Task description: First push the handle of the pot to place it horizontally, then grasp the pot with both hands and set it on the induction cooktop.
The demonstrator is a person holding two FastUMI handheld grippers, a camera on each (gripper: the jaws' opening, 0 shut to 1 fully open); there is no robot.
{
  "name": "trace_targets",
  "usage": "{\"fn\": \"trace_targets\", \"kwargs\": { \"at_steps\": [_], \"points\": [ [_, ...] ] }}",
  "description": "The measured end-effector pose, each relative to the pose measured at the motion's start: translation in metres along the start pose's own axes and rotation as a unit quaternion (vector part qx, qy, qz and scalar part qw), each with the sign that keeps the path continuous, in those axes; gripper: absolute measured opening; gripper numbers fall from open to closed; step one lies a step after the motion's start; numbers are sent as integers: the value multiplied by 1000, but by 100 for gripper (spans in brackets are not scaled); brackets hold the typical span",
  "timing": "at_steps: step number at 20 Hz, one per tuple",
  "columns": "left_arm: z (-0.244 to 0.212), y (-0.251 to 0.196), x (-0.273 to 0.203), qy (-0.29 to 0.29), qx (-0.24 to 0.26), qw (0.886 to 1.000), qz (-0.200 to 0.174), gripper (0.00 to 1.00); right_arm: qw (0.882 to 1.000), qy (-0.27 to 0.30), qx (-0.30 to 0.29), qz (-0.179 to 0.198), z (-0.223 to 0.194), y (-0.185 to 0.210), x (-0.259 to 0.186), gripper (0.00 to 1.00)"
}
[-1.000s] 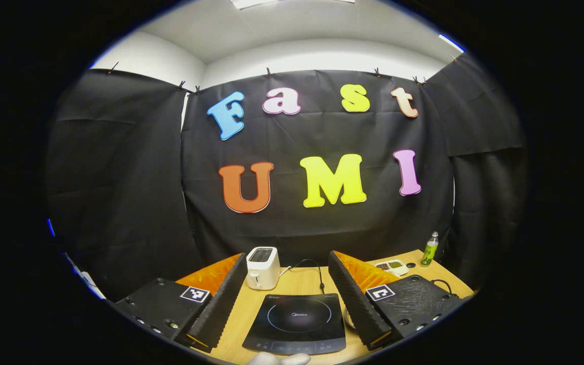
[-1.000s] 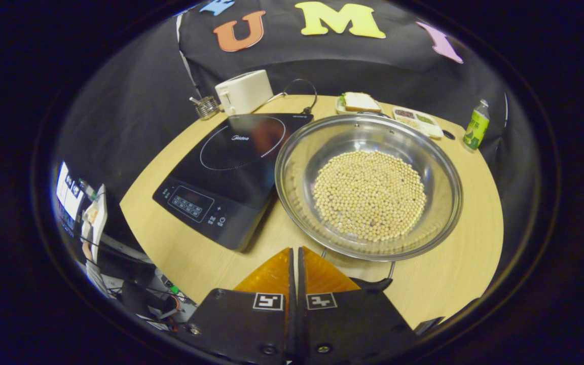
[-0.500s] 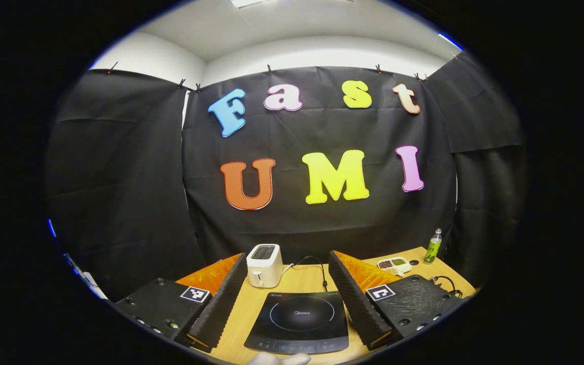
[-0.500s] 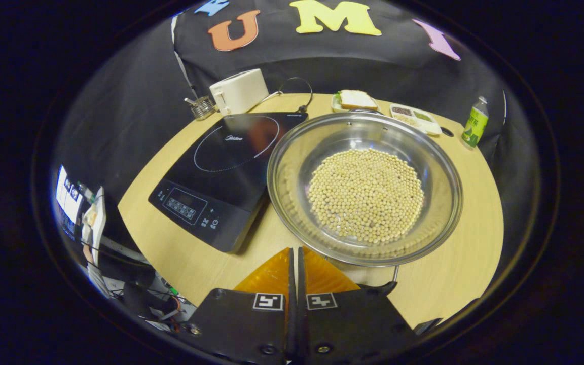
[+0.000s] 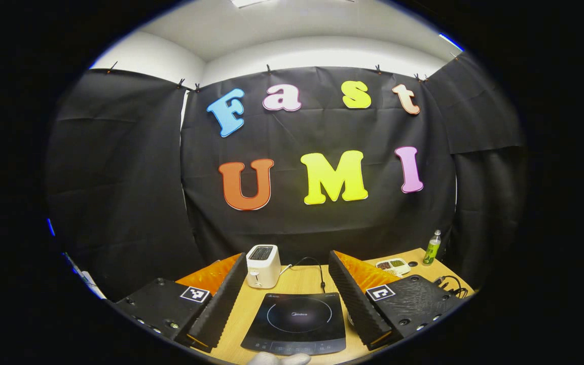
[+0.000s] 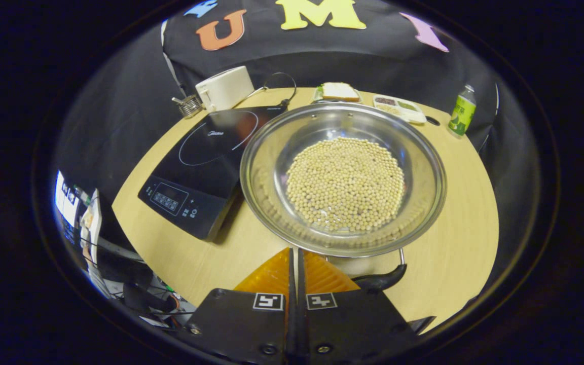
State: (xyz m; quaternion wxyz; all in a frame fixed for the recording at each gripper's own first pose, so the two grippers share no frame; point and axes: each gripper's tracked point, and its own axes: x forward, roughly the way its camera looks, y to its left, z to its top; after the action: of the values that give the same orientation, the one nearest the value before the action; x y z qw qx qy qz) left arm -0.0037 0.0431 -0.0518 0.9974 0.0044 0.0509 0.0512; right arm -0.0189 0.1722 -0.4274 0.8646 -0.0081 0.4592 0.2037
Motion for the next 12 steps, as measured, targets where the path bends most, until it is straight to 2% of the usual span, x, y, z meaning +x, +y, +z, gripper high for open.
{"fn": "trace_targets", "kwargs": {
  "at_steps": [3,4,6,12],
  "points": [
    [-2,-1,4,0,1,1000,0,96,1000,1,8,-11,-2,-16,-3,4],
    [-2,-3,4,0,0,1000,-1,96,1000,1,11,-15,-3,-22,-4,0],
    [-2,-6,6,0,0,1000,-2,96,1000,3,15,-21,-4,-33,-7,4],
    [0,-16,11,-1,-2,1000,-6,96,999,5,18,-41,-5,-63,-11,4]
  ]
}}
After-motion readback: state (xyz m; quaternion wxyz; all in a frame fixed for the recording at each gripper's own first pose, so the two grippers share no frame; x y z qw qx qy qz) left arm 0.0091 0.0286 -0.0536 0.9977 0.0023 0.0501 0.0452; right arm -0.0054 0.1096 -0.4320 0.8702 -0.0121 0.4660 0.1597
